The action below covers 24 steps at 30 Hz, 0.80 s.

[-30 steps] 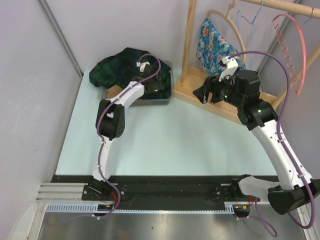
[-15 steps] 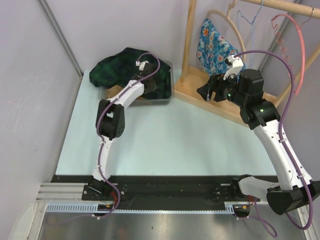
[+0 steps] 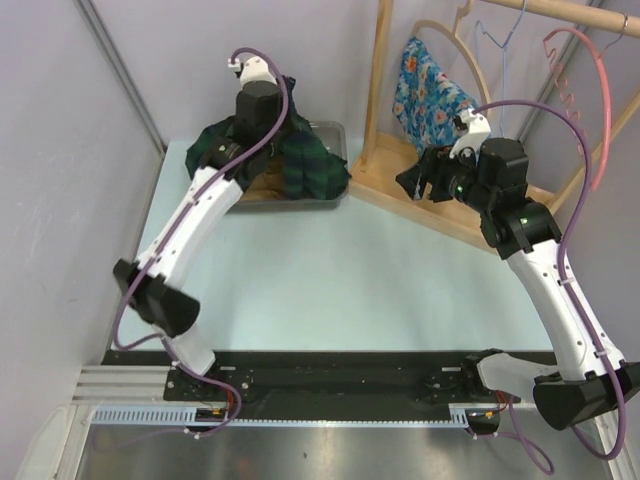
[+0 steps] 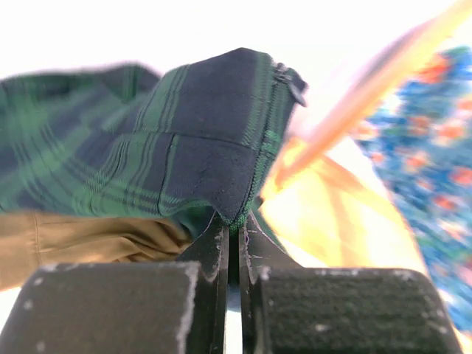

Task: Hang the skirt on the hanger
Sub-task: Grab the skirt from the pile, then move the skirt to the center of the board

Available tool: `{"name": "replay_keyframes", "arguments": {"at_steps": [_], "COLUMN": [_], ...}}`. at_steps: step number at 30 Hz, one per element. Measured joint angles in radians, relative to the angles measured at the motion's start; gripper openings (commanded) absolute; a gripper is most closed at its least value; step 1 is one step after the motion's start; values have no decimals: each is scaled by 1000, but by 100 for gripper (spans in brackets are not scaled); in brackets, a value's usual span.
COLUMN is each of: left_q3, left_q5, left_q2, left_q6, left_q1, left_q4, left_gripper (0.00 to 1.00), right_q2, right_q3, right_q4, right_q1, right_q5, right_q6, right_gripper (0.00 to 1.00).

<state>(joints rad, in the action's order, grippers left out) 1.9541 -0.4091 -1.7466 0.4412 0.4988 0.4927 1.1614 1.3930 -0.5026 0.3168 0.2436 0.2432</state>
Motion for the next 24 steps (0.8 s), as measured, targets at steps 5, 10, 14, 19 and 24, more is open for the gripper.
{"name": "replay_keyframes", "arguments": {"at_steps": [5, 10, 14, 19, 24], "left_q3": [-136, -586, -962, -1292, -1498], "left_q5": [-17, 26, 80, 103, 126], "left_q2": [212, 539, 790, 1064, 1276], "left_q6": [-37, 6, 71, 199, 368], "left_q1": [90, 170, 239, 341, 357], "left_q4": [-9, -65, -97, -71, -39], "left_gripper": [0, 0, 0, 4, 67], "right_q2": [-20, -61, -61, -24, 76], "right_q3": [0, 0, 0, 0, -1], "right_q4": [-1, -5, -29, -60, -75], "right_q1": [-30, -52, -46, -16, 114], "right_q5": [-12, -10, -5, 13, 17], "right_q6": [23, 55, 67, 60, 37], "right_gripper": [72, 71, 72, 75, 78]}}
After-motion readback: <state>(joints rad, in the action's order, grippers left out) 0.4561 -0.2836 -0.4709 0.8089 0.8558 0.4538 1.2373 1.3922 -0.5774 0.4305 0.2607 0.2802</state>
